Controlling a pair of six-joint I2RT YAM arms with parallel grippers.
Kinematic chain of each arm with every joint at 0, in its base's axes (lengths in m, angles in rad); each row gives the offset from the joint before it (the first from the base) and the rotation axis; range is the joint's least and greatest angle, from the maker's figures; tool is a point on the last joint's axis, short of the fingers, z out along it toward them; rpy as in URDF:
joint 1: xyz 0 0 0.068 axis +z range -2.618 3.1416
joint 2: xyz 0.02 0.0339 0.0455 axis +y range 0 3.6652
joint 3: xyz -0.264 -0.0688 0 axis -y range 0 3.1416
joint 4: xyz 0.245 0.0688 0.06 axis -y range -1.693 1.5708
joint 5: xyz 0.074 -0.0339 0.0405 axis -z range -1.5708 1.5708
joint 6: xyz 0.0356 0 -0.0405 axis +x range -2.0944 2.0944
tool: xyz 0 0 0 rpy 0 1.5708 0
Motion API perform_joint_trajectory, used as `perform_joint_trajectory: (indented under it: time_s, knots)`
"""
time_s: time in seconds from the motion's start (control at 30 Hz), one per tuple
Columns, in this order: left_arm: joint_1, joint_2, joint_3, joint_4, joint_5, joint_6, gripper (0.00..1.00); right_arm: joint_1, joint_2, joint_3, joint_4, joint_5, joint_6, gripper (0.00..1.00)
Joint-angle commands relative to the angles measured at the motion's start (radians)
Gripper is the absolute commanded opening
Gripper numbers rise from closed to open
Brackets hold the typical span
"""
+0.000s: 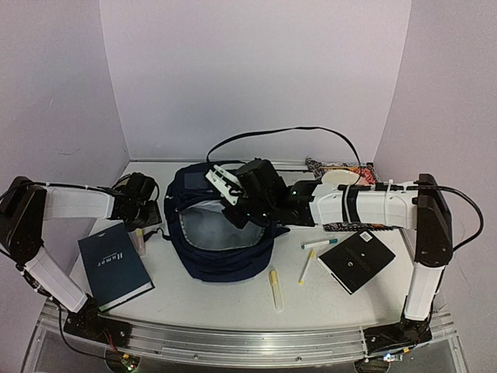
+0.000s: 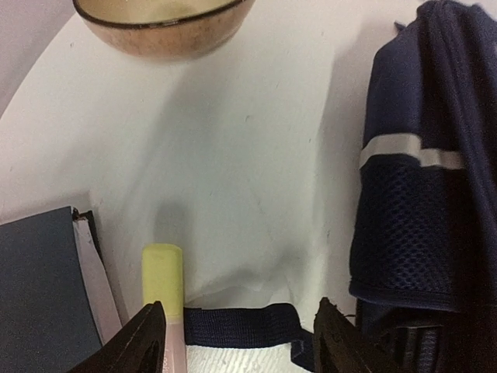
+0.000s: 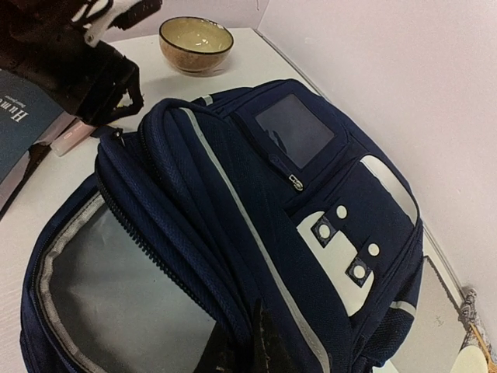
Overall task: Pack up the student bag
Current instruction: Pick up the pen at the center of the board.
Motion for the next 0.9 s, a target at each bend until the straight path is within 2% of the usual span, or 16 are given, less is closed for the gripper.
perform_joint_trajectory:
  time_s: [0.0, 0.23, 0.63, 0.77, 0.87]
  knots:
    - [0.018, 0.032, 0.044, -0.107, 0.015, 0.02, 0.62, -0.016, -0.025, 0.023, 0.033, 0.042, 0.068, 0.0]
    - [0.025, 0.056, 0.047, -0.157, 0.002, 0.021, 0.54, -0.016, -0.018, 0.019, 0.04, 0.035, 0.073, 0.0]
    - [0.054, 0.145, 0.043, -0.147, 0.022, 0.021, 0.46, -0.015, -0.002, 0.021, 0.05, 0.019, 0.094, 0.0]
    - [0.059, 0.171, 0.04, -0.123, 0.052, 0.024, 0.39, -0.016, -0.006, 0.014, 0.05, 0.023, 0.095, 0.0]
    - [0.061, 0.176, 0.037, -0.109, 0.079, 0.022, 0.3, -0.016, -0.008, 0.014, 0.05, 0.029, 0.096, 0.0]
